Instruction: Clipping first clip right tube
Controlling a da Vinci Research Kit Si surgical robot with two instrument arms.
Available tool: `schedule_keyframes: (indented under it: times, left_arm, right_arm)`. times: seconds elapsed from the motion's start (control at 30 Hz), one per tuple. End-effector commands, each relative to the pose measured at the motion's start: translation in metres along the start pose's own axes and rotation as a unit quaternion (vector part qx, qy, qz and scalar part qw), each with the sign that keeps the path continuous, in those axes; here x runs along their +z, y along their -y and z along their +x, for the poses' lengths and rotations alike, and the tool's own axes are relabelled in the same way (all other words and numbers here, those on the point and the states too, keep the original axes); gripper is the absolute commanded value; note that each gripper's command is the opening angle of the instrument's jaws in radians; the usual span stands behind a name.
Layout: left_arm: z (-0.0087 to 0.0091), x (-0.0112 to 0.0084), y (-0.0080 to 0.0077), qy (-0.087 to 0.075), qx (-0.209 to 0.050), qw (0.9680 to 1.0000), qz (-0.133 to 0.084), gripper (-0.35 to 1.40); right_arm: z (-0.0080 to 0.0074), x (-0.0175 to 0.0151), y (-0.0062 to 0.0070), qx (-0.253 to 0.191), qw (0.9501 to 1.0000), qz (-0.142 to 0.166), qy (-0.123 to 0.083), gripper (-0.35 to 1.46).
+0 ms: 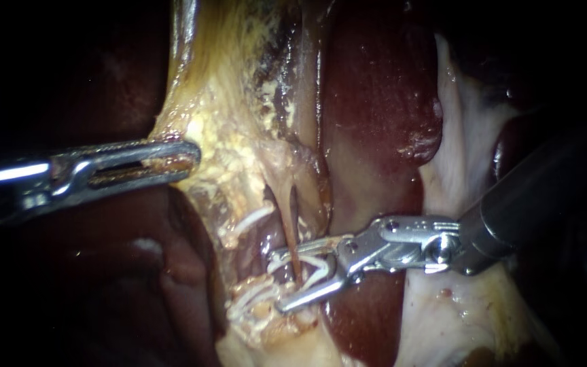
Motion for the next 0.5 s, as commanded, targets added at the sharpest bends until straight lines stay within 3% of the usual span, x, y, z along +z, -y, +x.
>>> schedule_keyframes:
  times: [0.03, 0.5]
  left_arm:
    - [0.0000, 0.0000, 0.0000, 0.000, 0.000, 1.0000, 0.000, -0.35]
    - [0.0000, 0.0002, -0.0005, -0.001, 0.000, 1.0000, 0.001, -0.35]
  right_arm:
    - [0.0001, -0.0004, -0.0001, 0.001, 1.0000, 0.001, 0.003, -0.35]
    - [-0.0005, -0.0008, -0.0003, 0.000, 0.9999, -0.004, 0.009, -0.35]
